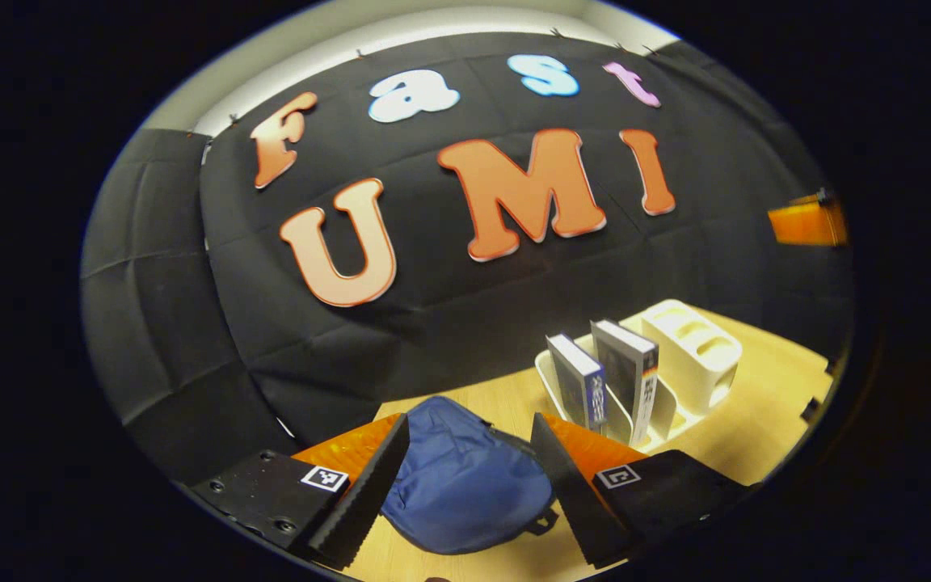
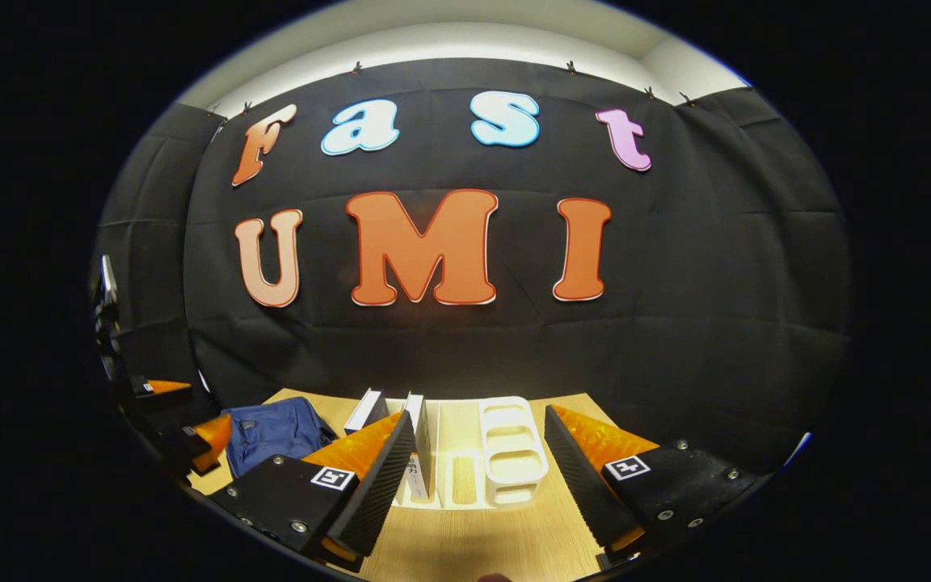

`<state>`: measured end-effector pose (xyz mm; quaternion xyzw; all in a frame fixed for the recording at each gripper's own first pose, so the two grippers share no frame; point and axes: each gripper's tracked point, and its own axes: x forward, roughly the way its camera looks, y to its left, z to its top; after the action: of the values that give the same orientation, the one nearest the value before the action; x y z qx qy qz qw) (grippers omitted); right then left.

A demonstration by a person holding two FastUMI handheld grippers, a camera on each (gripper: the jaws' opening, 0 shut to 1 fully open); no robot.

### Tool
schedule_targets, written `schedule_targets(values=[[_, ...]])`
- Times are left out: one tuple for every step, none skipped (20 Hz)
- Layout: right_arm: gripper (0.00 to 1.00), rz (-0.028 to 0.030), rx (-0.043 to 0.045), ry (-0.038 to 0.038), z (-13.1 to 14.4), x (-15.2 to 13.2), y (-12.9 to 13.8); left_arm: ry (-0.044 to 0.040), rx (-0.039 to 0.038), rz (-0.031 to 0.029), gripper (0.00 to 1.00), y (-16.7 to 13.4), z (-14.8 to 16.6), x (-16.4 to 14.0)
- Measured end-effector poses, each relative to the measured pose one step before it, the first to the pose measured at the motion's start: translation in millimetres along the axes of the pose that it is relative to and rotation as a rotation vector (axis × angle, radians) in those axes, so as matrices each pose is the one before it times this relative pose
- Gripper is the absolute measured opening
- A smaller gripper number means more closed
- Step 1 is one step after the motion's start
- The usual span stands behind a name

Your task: Open the schoolbag, grab two books from the bookshelf and put them into the schoolbag.

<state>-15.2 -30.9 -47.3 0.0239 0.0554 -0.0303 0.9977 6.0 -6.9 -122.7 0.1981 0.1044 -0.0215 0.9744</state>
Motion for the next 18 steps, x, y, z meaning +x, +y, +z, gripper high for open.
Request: schedule_targets(values=[[0.96,-0.00983,0.00013,0.00825,-2.63,0.36,-4.06,0.02378,0.04528,-0.0165,0.95,-13.06,-15.28,8.2],[0.96,-0.0109,0.00016,0.00585,-2.22,-0.03,-5.58,0.02209,0.0465,-0.01577,0.95,-13.45,-13.9,7.91],[0.96,-0.0119,-0.00107,0.00572,-2.68,0.51,-5.06,0.0134,0.0393,-0.01829,0.95,-14.66,-13.13,6.65],[0.96,-0.01281,-0.00227,0.00799,-2.28,0.75,-6.9,0.02095,0.03094,-0.02027,0.95,-17.16,-14.18,8.85],[0.96,-0.01382,-0.00338,0.01135,-3.21,-0.27,-7.7,0.03751,0.03646,-0.01805,0.95,-14.04,-15.96,5.33],[0.96,-0.01442,-0.00507,0.01254,-3.03,0.91,-7.08,0.03701,0.03875,-0.00725,0.95,-14.49,-13.43,9.52],[0.97,-0.01622,-0.00684,0.01198,-4.07,1.93,-7.25,0.03116,0.0433,-0.00816,0.95,-16.28,-14.81,9.28],[0.97,-0.01613,-0.0081,0.01061,-2.58,0.91,-6.86,0.02865,0.04521,-0.01774,0.96,-14.74,-11.2,10.86],[0.96,-0.01551,-0.00776,0.01026,-3.0,0.63,-6.63,0.03201,0.03852,-0.02763,0.96,-13.21,-11.36,11.43],[0.97,-0.01143,-0.00719,0.01046,-2.36,1.74,-5.41,0.03658,0.03111,-0.0333,0.96,-14.44,-10.53,11.32],[0.97,-0.00866,-0.00653,0.01025,-1.9,2.08,-4.07,0.04679,0.02502,-0.02114,0.96,-10.23,-13.12,9.04],[0.97,-0.00539,-0.0058,0.00941,-1.32,2.67,-1.77,0.03979,0.02516,-0.01912,0.97,-6.36,-11.49,11.45],[0.96,-0.00296,-0.0048,0.00455,-1.26,1.42,-2.67,0.0241,0.01844,-0.00733,0.97,-3.9,-5.87,10.35],[0.97,-0.00112,-0.00427,0.00173,-0.49,1.93,-1.54,0.02917,0.02308,-0.00768,0.97,-2.54,-9.54,10.61],[0.97,0.00168,-0.00449,0.00229,-1.14,0.66,-1.16,0.01881,0.02565,0.01394,0.97,2.65,-5.37,6.09],[0.97,0.00126,-0.00406,0.00105,-1.72,2.24,-0.97,0.01197,0.02872,0.02353,0.97,5.05,-3.45,5.64],[0.97,0.00045,-0.00327,0.00223,-1.44,2.52,-0.59,0.00741,0.02016,0.02369,0.97,9.32,-3.75,0.43],[0.96,0.0019,-0.00128,0.00593,-1.01,2.68,-0.19,0.00057,0.01205,0.02208,0.97,8.51,0.41,0.86]])
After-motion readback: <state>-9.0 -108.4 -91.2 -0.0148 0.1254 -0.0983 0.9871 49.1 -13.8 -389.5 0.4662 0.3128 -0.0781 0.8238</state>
